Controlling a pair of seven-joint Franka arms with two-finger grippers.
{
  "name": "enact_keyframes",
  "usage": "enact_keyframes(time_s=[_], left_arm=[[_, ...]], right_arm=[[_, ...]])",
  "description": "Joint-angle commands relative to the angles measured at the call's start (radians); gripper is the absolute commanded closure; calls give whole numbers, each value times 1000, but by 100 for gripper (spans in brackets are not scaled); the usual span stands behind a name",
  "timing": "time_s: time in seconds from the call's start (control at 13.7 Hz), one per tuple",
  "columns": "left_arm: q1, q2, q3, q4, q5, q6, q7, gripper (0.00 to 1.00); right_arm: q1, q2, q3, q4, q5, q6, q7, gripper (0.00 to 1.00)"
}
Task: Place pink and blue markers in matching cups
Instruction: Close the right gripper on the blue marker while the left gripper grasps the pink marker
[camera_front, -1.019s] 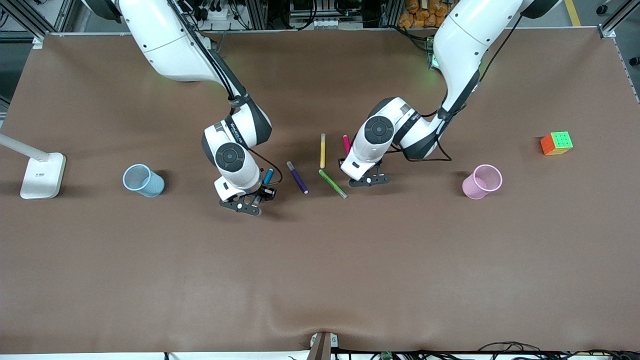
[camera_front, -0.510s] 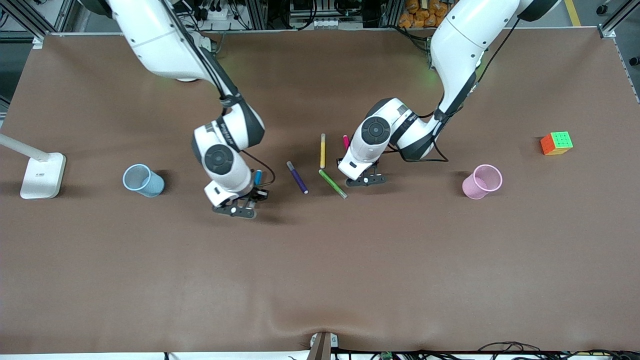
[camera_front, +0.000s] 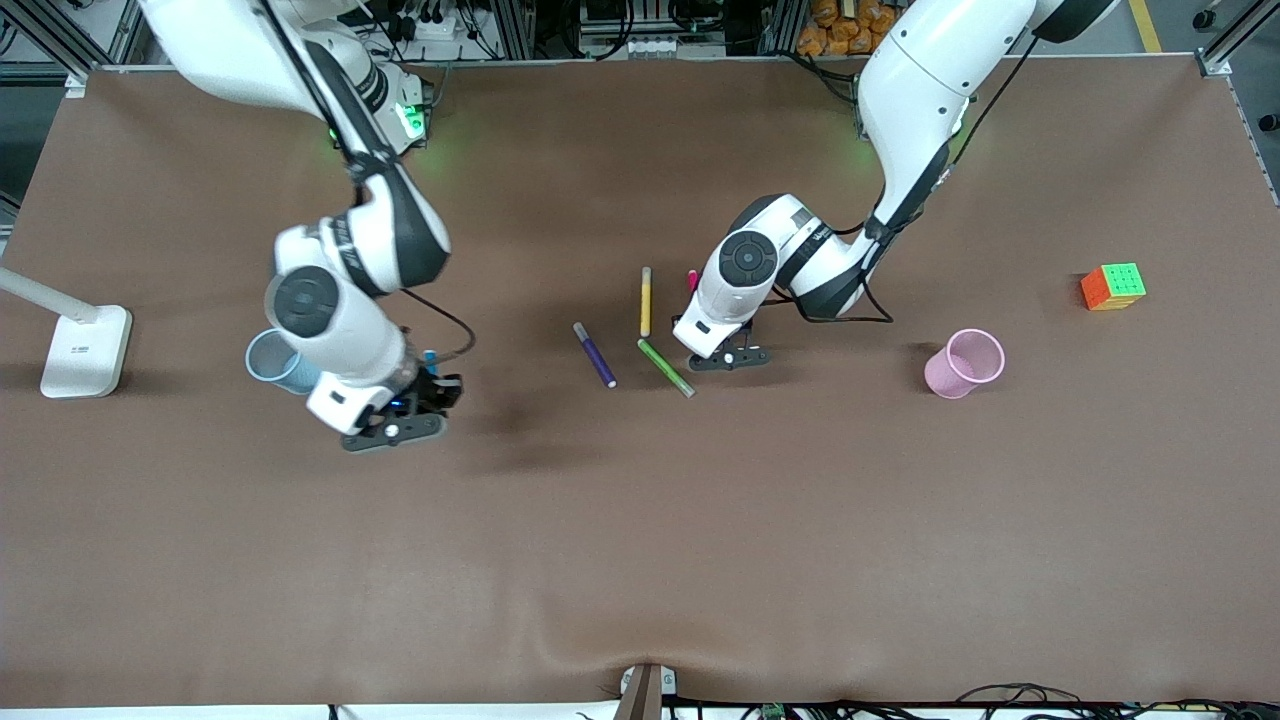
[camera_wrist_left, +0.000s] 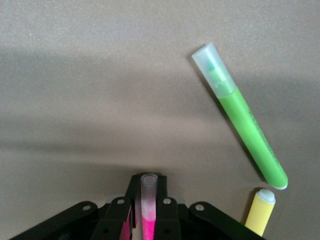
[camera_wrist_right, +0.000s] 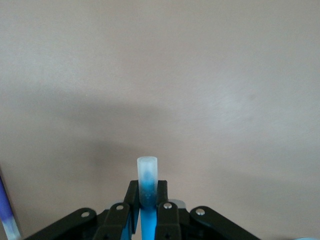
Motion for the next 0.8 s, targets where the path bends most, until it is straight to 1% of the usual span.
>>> enact_keyframes(time_s=[0.0,0.22,0.29,0.36,0.44,0.58,0.66,0.73], left_arm=[[9,-35,6,6,27,-31,-13,100],[16,-118,15,15,36,-147,6,100],[35,-153,21,10,88,-170,32,100],[61,-184,18,6,129,-183,45,100],[88,-213,17,1,146,-190,51,100],[101,-274,21,1,147,-207,86,100],[130,-310,21,1,147,-218,132,100],[184,-343,15,0,150,-219,208,100]], right_arm=[[-67,-76,18,-11,34,-58,-208,100],[-140,-114,18,-11,161,-115,-482,100],[-167,-123,17,-11,205,-136,-573,100],[-197,-128,18,-11,245,-158,-672,100],[-226,-131,17,-11,290,-178,-786,100],[-272,-137,15,-11,380,-216,-1010,100],[-302,-137,15,-11,425,-243,-1114,100],[-331,-137,15,-12,466,-276,-1209,100]])
